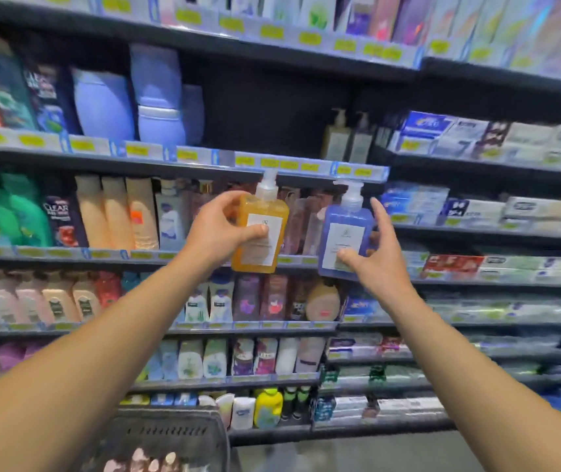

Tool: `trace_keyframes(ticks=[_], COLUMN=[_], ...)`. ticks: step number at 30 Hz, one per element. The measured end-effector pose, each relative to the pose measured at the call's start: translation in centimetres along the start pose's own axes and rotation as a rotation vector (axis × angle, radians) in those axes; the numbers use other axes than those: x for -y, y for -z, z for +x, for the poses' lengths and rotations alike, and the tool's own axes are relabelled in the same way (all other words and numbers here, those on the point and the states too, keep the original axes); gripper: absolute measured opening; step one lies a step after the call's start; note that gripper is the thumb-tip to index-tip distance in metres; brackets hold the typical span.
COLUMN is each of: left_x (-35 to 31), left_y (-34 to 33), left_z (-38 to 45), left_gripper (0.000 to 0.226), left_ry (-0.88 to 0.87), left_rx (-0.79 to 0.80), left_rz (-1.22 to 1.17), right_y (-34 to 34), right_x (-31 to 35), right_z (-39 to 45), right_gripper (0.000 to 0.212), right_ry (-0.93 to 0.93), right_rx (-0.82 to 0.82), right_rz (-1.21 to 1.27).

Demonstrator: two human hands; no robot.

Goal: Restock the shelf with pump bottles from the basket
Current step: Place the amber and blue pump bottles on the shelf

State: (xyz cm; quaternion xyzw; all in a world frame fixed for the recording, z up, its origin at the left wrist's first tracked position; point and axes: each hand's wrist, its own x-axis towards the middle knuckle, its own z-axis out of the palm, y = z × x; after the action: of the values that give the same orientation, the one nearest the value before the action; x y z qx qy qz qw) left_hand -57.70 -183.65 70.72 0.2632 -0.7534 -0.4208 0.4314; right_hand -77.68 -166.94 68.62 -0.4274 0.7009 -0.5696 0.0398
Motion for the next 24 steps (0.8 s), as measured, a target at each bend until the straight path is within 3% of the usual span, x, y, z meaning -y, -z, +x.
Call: trace_keyframes(ticks=[7,18,24], left_x=[-0.9,-0.5,-0.6], left_y=[-3.1,-6.5,-8.0], left_z=[8.2,19.9,23.5], left_gripper=[0.057,0.051,0.049], left_ry=[-0.067,-0.103,-0.073], left_rx=[-0.024,0.006,-0.017], left_rz=[-0.060,-0.103,-0.181], right_y=[2.1,2.3,3.2], right_x=[-0.1,-0.9,-0.6], right_z=[8.4,21.6,26.9], right_gripper=[0.078,0.078,0.076], right_ry=[0.089,0.198,0.237], right_rx=[-0.075,-0.160,-0.099], right_rz=[0.015,-0.037,-0.050])
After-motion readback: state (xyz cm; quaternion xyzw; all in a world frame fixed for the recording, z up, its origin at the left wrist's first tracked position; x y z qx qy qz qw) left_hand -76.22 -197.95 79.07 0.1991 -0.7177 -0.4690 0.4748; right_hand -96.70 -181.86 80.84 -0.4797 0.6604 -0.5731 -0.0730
